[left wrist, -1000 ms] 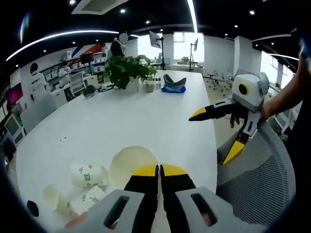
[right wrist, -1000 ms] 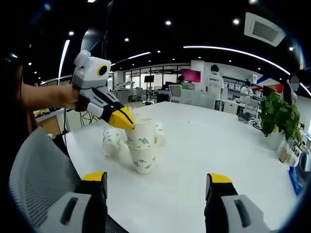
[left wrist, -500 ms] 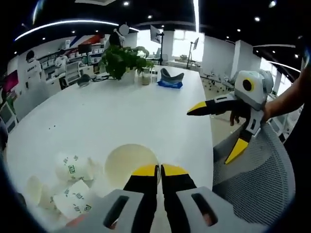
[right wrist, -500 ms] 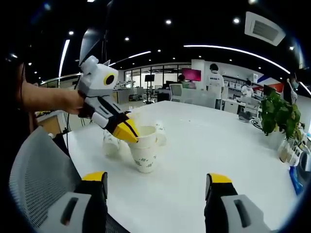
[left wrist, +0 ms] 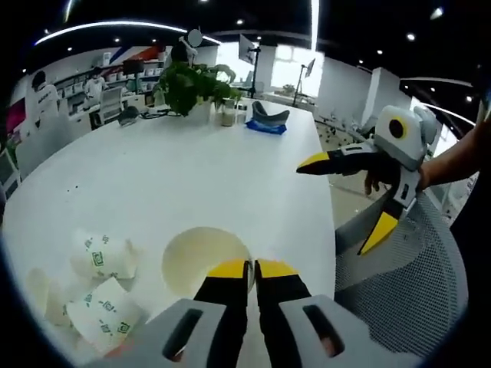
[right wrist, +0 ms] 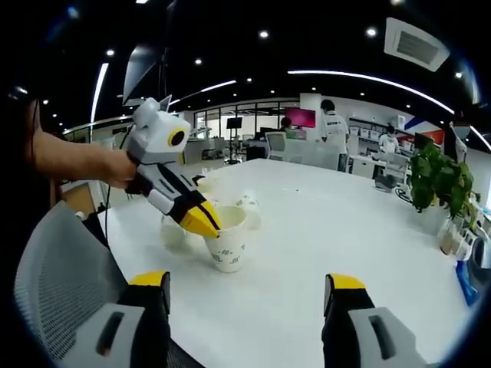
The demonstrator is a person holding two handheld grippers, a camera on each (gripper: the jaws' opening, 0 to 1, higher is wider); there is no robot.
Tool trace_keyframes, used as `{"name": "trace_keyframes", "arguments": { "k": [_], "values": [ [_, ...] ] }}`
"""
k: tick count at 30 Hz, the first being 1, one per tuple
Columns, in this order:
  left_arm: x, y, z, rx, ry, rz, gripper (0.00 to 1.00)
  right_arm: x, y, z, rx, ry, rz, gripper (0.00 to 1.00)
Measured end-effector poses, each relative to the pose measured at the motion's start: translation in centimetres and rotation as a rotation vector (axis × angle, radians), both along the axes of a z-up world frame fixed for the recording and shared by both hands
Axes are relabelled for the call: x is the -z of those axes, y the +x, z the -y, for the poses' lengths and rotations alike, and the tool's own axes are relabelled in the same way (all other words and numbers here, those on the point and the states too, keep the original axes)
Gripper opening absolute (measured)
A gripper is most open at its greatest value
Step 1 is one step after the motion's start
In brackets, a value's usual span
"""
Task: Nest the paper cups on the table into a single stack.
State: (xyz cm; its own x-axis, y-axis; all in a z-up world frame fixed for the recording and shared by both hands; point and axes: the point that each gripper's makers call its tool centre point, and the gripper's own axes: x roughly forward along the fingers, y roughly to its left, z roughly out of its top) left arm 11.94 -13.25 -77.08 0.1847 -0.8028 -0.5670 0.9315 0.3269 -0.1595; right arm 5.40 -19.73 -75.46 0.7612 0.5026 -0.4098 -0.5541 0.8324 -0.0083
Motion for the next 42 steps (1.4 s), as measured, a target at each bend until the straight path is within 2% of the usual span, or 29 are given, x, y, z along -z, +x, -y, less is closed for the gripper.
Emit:
{"name": "trace_keyframes", "arguments": {
  "k": [14, 19, 36, 42],
  "values": [
    [0.1, 0.5, 0.1, -0.024, -0.020, 0.000, 0.02, 0.1, 0.0, 0.1, 0.004, -0.001, -0.003, 0.83],
    [0.2, 0.5, 0.1, -0.018, -0.007, 0.032, 0.09, 0.0, 0.0, 0.1, 0.008, -0.001, 0.000, 0.83],
    [-3.4, 1.7, -1.6, -0.086, -0.095, 0.120, 0.19, -0.2, 0.1, -0.1, 0.003, 0.003, 0.007, 0.84],
    [-4.4, 2.3, -3.1, -0.113, -0.104, 0.152, 0.22, -0.3, 0.1, -0.1, 0.004, 0.004, 0.008, 0.84]
  ]
}}
